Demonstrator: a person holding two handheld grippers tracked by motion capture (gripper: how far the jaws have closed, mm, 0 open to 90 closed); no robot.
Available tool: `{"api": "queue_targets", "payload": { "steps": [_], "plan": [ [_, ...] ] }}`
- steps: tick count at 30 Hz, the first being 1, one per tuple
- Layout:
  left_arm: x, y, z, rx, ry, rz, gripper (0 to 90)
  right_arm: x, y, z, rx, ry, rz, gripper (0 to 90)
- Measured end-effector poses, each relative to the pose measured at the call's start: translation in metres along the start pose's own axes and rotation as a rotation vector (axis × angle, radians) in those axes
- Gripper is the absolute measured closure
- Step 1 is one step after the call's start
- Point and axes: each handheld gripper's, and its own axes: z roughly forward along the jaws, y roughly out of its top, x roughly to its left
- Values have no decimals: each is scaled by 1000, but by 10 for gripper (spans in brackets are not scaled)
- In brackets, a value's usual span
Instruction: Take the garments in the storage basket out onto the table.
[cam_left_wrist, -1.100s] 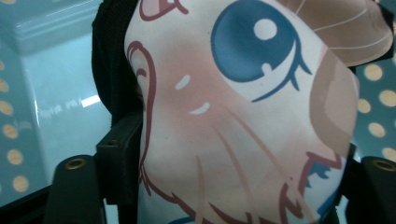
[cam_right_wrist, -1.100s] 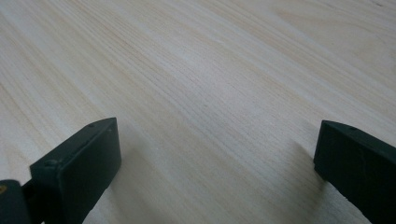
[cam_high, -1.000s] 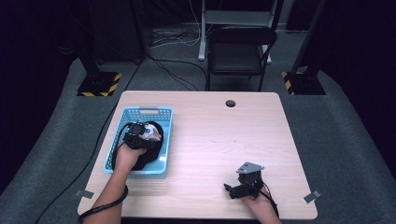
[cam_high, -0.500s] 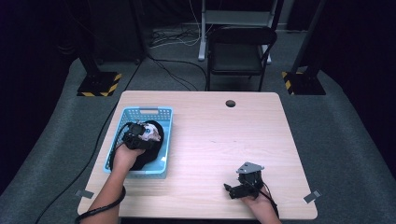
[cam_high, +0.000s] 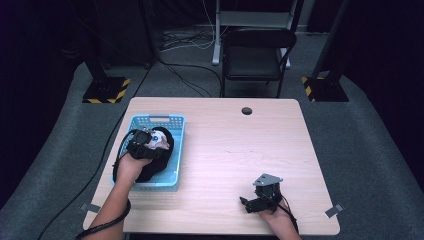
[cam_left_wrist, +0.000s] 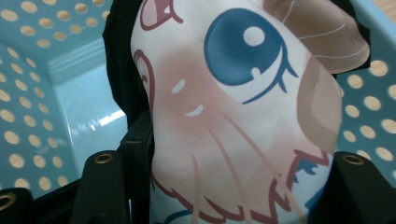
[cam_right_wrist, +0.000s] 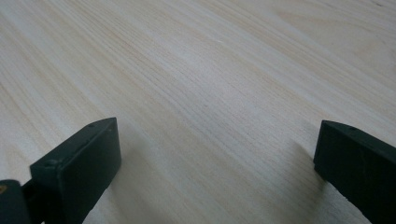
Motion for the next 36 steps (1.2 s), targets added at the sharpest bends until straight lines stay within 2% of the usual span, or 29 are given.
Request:
{"api": "queue_targets", "payload": {
  "steps": [7, 14, 19, 26, 36],
  "plan": [
    [-1, 0, -8, -28, -1, 5, 403, 0, 0, 0, 0, 0, 0, 0],
    [-4, -7, -15, -99, -23, -23, 411, 0, 0, 0, 0, 0, 0, 0],
    [-7, -9, -18, -118, -11, -9, 414, 0, 0, 0, 0, 0, 0, 1],
    [-15, -11, -26, -177, -1, 7, 417, 0, 0, 0, 0, 0, 0, 1],
    [-26, -10, -43, -237, -11, 46, 419, 0, 0, 0, 0, -1, 0, 1]
  ]
}}
